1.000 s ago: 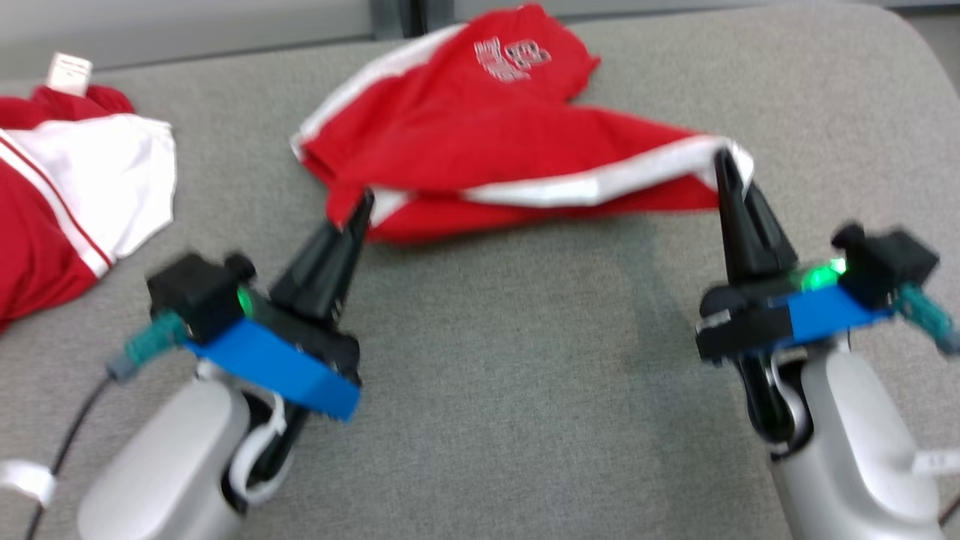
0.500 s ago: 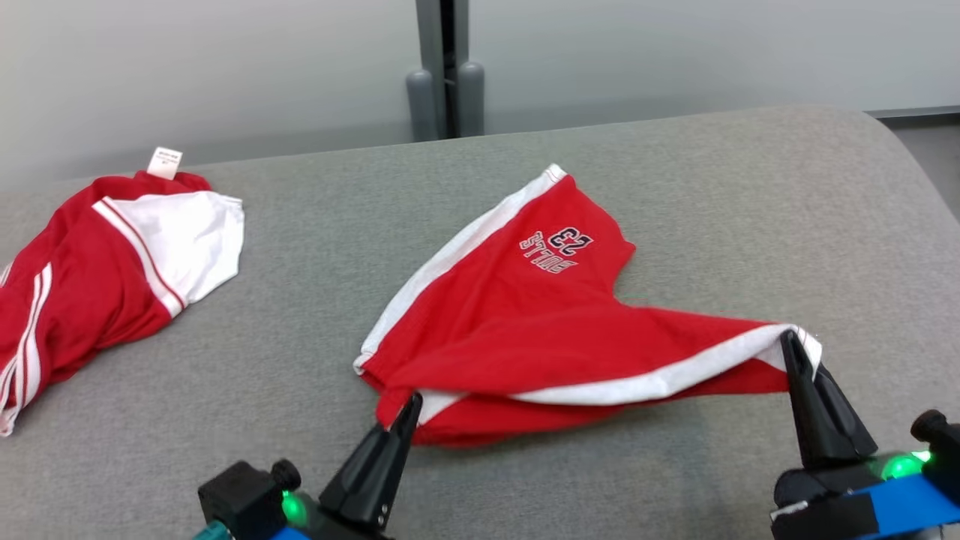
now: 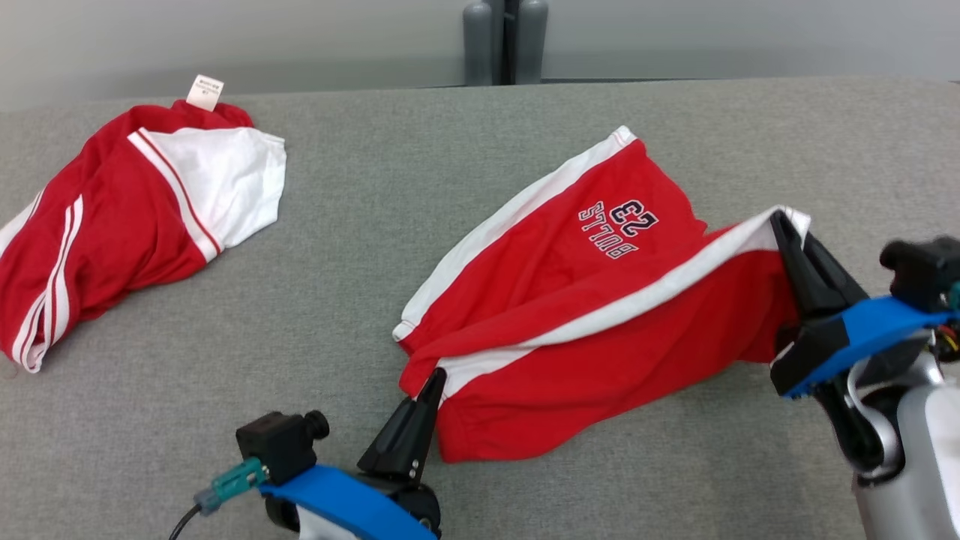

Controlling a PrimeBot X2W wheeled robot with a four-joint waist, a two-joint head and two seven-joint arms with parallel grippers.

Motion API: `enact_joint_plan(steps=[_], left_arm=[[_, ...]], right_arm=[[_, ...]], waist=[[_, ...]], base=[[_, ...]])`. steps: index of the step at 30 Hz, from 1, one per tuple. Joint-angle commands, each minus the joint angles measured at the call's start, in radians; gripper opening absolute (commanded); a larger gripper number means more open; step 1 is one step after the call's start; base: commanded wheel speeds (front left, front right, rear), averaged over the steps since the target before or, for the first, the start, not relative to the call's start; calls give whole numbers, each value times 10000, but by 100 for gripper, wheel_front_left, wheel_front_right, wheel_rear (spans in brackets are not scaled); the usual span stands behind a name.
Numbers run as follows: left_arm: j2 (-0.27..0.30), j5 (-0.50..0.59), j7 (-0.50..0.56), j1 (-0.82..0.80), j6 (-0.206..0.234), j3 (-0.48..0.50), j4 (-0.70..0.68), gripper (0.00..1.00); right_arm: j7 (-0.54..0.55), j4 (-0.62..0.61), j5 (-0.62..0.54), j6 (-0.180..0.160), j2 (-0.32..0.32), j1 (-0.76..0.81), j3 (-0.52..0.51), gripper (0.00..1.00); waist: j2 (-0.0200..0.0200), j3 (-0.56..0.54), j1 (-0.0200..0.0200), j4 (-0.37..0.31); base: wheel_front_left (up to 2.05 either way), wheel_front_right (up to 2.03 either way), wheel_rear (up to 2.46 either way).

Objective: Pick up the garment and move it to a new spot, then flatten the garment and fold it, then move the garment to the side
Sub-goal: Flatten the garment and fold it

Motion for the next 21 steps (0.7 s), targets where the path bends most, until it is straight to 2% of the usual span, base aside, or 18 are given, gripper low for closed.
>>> enact_joint_plan(steps=[1, 5, 11, 21], left_arm=[[-168, -192, 62, -284, -24, 129, 166, 0], [-633, -635, 407, -1048, 67, 372, 961, 0], [-1370, -1017, 758, -2186, 158, 550, 2116, 0], [-2038, -652, 872, -3565, 157, 324, 3450, 0]], right_arm=[[107, 363, 35, 1, -167, -543, 154, 0], [437, 1951, 61, 1, -634, -2346, 607, 0], [664, 4485, -114, 1, -948, -4641, 1319, 0], [48, 7228, -296, 1, -1231, -6875, 2581, 0]], waist=[[-1, 349, -1, 345], [-1, 784, -1, 707], [-1, 1359, -1, 1203], [-1, 1863, -1, 1710]], base=[[0, 0, 0], [0, 0, 0], [0, 0, 0], [0, 0, 0]])
